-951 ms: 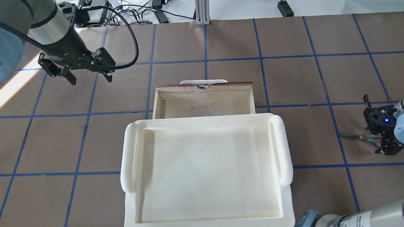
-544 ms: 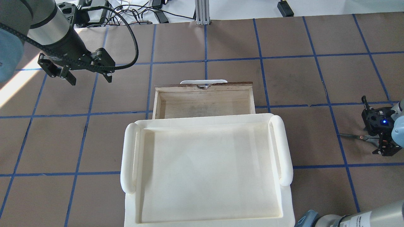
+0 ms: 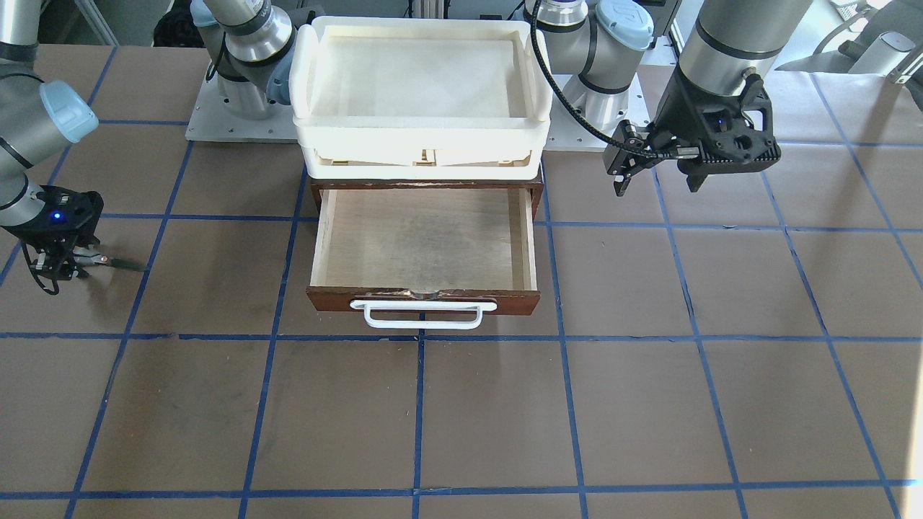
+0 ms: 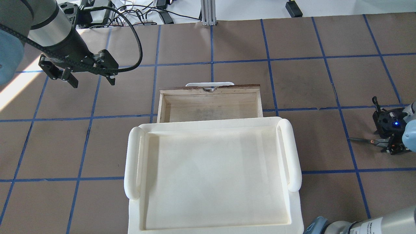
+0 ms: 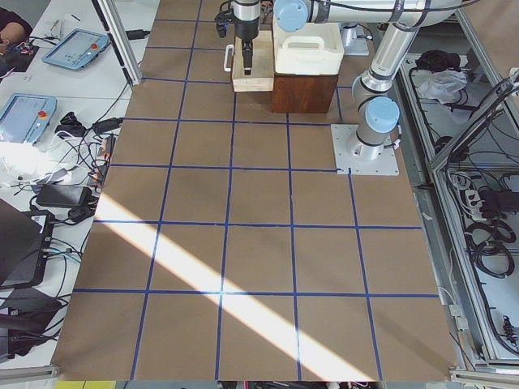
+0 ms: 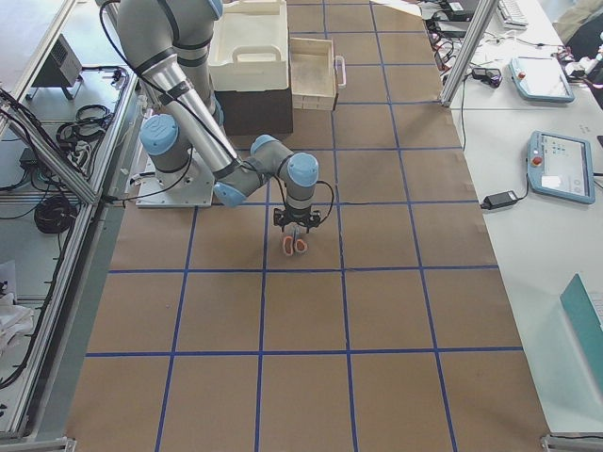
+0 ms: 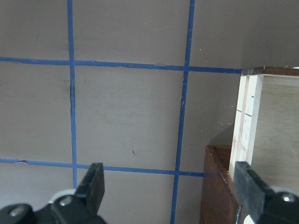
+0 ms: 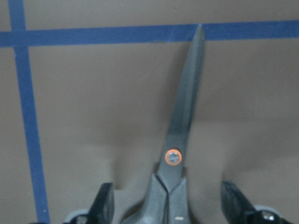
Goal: Put scissors in drawer and close it
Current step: 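Lower the right gripper and close it on the scissors handle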
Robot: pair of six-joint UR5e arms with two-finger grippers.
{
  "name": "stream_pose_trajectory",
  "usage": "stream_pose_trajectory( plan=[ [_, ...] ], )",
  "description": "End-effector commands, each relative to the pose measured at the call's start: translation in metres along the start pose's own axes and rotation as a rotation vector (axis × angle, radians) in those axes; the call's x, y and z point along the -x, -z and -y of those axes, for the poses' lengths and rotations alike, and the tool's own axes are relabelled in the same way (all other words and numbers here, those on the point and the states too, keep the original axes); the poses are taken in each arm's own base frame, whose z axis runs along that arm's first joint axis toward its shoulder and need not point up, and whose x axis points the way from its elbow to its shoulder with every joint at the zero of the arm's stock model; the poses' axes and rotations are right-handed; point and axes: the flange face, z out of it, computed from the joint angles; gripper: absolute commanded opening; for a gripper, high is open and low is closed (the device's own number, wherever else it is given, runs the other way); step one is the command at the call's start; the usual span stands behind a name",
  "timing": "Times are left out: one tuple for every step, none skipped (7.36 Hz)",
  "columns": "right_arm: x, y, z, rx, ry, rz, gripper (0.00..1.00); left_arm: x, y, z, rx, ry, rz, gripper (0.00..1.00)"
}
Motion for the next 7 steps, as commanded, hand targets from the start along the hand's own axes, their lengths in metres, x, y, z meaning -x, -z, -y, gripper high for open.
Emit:
stream_pose_trajectory(
  plan=[
    [0.0004, -0.0008, 0.0, 0.001, -0.002, 0.004, 0.54, 0.0, 0.0, -0.0002, 0.001, -0.001, 0.0, 1.0],
    [0.0006, -0.0011, 0.0002, -0.001, -0.004, 0.006, 0.52, 0.0001, 0.0, -0.0002, 0.001, -0.001, 0.002, 1.0],
    [0.0007, -0.0006, 0.0003, -0.001, -0.005, 0.006, 0.43, 0.0, 0.0001, 0.0, 0.0, -0.001, 0.0, 1.0],
    [0.0009, -0.0006, 0.0001, 0.001, -0.004, 0.008, 0.33, 0.0001, 0.0, -0.0002, 0.001, -0.001, 0.002, 1.0],
    [0.0009, -0.0004, -0.0002, 0.004, -0.005, 0.008, 0.28, 0.0001, 0.0, -0.0002, 0.001, -0.001, 0.002, 1.0],
    [0.0011, -0.0004, -0.0004, 0.006, -0.005, 0.01, 0.21, 0.0, 0.0, -0.0002, 0.001, -0.001, 0.0, 1.0],
    [0.0003, 0.0009, -0.0017, 0.012, -0.007, 0.007, 0.14, 0.0001, 0.0, -0.0002, 0.001, -0.001, 0.002, 1.0]
  ],
)
